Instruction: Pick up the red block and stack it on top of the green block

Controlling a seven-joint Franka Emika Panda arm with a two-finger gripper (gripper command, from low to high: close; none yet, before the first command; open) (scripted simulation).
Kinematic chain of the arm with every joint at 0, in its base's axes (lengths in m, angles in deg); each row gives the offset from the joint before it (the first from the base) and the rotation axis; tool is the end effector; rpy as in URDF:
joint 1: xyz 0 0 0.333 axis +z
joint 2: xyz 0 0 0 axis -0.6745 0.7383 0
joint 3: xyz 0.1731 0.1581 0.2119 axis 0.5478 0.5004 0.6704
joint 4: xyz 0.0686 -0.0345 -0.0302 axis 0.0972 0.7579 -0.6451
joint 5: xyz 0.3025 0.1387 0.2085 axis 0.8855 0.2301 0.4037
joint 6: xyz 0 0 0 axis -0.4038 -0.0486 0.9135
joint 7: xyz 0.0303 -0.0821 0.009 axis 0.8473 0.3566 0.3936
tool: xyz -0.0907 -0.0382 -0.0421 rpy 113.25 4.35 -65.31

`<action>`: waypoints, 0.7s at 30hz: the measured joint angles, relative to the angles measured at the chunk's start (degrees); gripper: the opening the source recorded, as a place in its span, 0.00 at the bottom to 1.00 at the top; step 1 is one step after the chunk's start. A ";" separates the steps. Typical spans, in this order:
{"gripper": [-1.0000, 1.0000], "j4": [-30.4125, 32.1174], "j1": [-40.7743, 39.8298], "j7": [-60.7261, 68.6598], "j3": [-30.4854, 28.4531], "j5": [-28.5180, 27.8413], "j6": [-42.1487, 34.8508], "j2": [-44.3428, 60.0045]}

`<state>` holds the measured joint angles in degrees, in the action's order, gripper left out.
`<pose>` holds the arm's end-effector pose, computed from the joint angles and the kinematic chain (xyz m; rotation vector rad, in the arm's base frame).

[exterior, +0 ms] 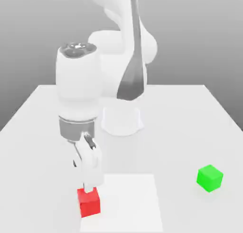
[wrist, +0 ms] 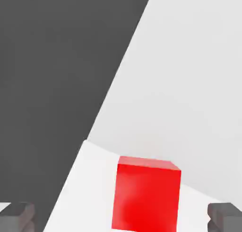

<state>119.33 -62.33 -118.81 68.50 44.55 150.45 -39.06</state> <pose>0.4331 -0.0856 0.2034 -1.6593 2.6612 -0.0136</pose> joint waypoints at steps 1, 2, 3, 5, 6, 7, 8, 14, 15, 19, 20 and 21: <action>0.50 -0.18 0.27 -0.73 -0.42 -0.50 1.61 2.04; 0.50 -0.42 0.72 -1.37 -1.02 -1.10 3.30 4.10; 0.50 -0.70 1.25 -1.95 -1.71 -1.75 5.01 6.17; 0.00 -1.18 2.25 -2.82 -2.94 -2.86 7.83 9.57; 0.00 -1.18 2.25 -2.82 -2.94 -2.86 7.83 9.57; 0.00 -1.18 2.25 -2.82 -2.94 -2.87 7.85 9.57; 0.00 -1.18 2.25 -2.83 -2.93 -2.87 7.89 9.57; 0.00 -0.69 1.53 -1.93 -1.95 -1.59 5.27 6.36; 0.00 -0.40 1.23 -1.37 -1.50 -0.84 3.67 4.45; 0.00 0.76 3.10 -1.04 1.77 1.47 -1.53 -1.97; 0.00 1.00 4.88 -1.78 3.44 1.78 -2.09 -2.83; 0.00 1.24 7.06 -2.56 5.12 2.07 -2.55 -3.58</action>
<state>120.57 -55.26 -121.38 73.61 46.63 147.90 -42.64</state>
